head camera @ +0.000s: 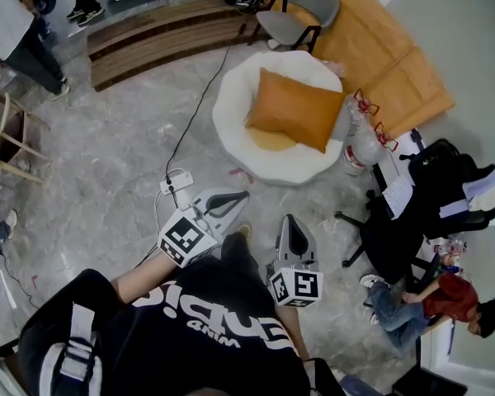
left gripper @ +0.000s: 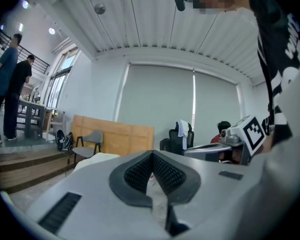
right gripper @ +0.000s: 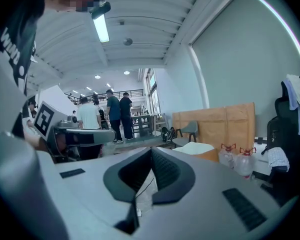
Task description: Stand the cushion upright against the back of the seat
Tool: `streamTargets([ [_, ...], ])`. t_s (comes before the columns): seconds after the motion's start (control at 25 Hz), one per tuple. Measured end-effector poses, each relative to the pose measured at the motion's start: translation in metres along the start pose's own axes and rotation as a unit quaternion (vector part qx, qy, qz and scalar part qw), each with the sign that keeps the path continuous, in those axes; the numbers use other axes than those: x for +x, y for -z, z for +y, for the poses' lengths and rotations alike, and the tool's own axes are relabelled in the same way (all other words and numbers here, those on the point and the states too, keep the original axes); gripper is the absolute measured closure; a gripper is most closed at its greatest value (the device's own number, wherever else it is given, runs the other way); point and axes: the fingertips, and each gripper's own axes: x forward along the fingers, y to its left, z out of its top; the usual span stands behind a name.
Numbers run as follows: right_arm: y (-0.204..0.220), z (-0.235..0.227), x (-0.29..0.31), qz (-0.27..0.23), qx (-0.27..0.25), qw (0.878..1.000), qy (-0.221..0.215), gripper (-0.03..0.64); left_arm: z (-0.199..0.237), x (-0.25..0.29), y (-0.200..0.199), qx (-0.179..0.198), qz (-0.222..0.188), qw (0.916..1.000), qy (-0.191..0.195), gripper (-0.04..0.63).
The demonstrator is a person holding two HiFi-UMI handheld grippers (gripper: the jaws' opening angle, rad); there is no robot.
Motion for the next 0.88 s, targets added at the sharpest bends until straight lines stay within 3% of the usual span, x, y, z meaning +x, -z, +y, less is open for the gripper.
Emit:
streamTargets([
  [0.44, -0.023, -0.063, 0.053, -0.004, 0.007, 1.000, -0.028, 0.595, 0.031, 0.085, -0.029, 0.020, -0.002, 0.9998, -0.009, 0.588],
  [0.88, -0.034, -0.121, 0.068, -0.005, 0.004, 0.999, -0.042, 0.595, 0.029, 0.146, -0.039, 0.020, -0.011, 0.9994, -0.024, 0.588],
])
